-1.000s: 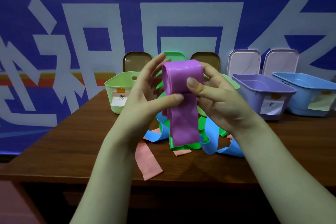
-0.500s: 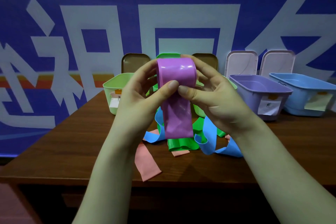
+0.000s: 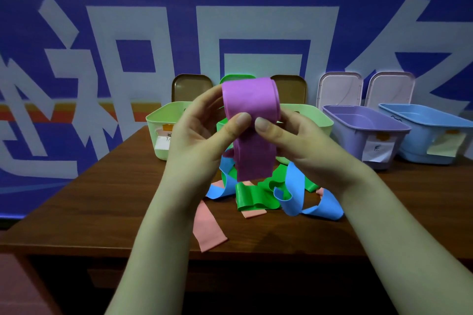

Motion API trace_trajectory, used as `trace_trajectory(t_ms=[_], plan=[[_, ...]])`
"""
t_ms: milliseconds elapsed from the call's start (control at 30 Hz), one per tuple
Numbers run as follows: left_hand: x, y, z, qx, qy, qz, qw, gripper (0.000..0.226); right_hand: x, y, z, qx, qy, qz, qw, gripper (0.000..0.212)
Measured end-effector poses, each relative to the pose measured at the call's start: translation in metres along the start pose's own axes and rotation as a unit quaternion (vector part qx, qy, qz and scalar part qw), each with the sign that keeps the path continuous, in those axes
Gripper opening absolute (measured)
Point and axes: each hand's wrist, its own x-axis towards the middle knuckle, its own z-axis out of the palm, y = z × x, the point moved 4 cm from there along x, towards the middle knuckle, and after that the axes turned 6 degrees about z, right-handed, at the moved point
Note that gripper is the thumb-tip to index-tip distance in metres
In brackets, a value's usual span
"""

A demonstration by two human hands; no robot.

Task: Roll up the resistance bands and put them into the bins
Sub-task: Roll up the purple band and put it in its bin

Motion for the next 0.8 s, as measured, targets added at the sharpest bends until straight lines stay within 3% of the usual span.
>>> trace_trajectory(t_ms=[267,467,633,800], plan=[[0.003,-0.007,-0.007,0.002,0.026,0.017,1.0,0.049,0.004,0.016,-0.006,0.029,-0.002,0.028,0.999,0.032],[0.002,-0.008,-0.01,0.026,0.005,0.052,0.998,0.058,0.001,0.013,-0.004,0.086,-0.038,0.032,0.995,0.023],[0.001,-0.007,-0.006,0.088,-0.052,0.099,0.99,0.059,0.003,0.006,-0.002,0.141,-0.029,0.053,0.988,0.063],[0.0,-0.009,0.001,0.147,-0.084,0.17,0.971,0.057,0.005,0.002,0.0,0.117,0.017,0.071,0.99,0.051]])
